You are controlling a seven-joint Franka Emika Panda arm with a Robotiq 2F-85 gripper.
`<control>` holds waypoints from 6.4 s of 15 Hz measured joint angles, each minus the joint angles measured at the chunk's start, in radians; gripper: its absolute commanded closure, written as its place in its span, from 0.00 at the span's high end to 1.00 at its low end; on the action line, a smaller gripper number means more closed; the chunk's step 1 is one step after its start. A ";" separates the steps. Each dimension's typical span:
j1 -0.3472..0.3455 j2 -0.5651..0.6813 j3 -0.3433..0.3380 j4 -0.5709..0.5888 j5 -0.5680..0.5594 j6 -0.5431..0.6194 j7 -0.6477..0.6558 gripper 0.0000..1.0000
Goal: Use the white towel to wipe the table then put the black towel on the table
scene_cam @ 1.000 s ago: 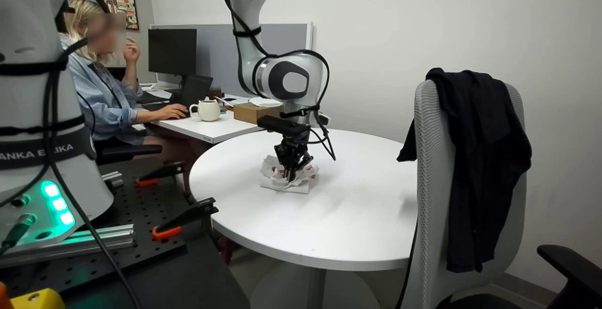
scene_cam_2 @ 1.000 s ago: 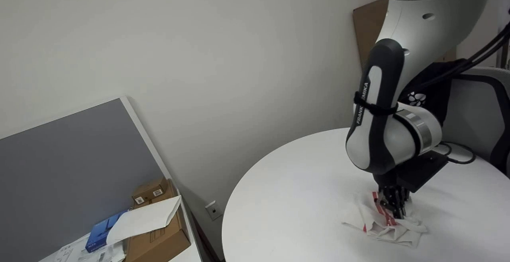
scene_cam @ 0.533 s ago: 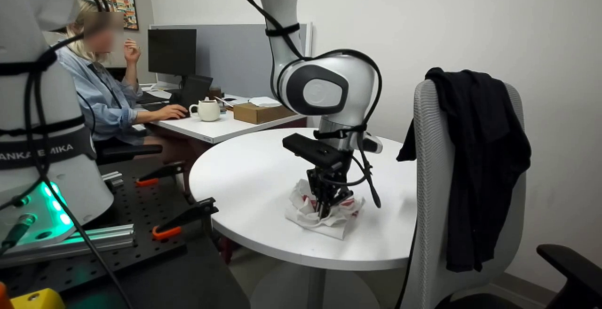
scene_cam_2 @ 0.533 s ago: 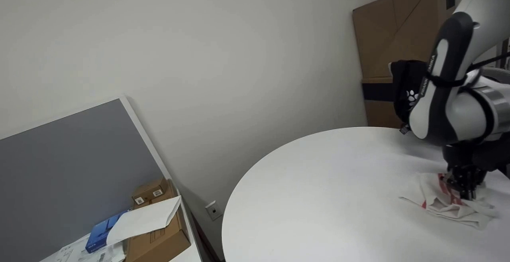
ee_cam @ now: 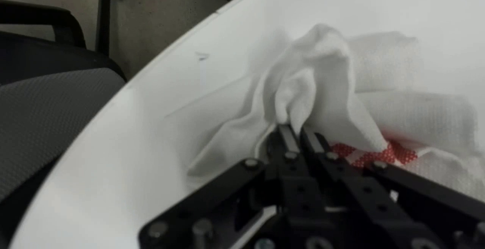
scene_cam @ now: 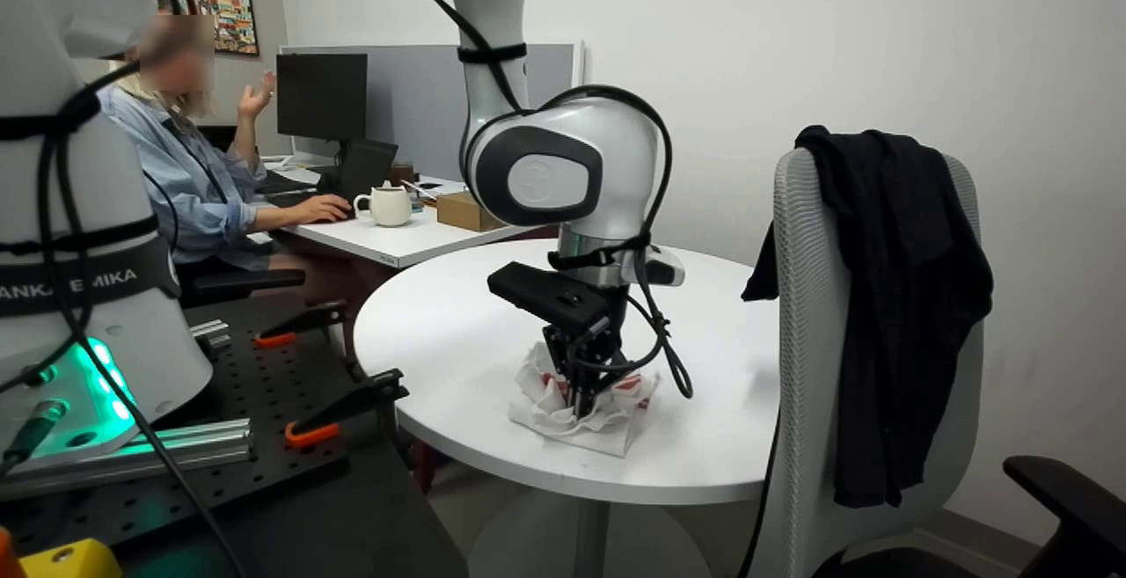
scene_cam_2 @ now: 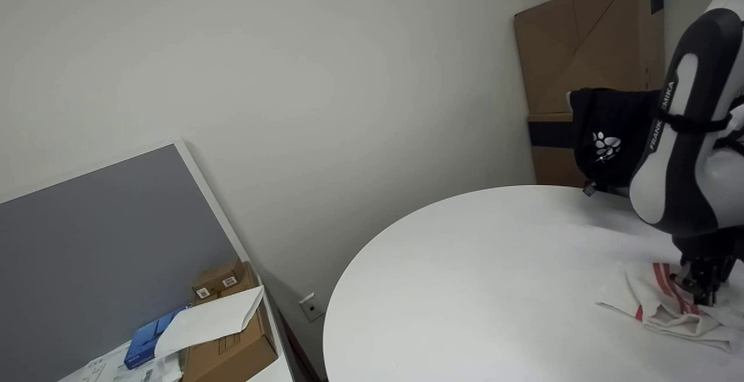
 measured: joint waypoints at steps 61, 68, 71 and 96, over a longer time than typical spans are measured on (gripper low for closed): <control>0.600 0.209 -0.140 0.401 -0.205 -0.014 0.568 0.02; 0.269 0.164 -0.133 0.280 -0.175 0.084 0.352 0.02; 0.213 0.125 -0.129 0.176 -0.183 0.157 0.276 0.02; 0.219 0.024 0.074 -0.009 0.006 0.038 0.237 1.00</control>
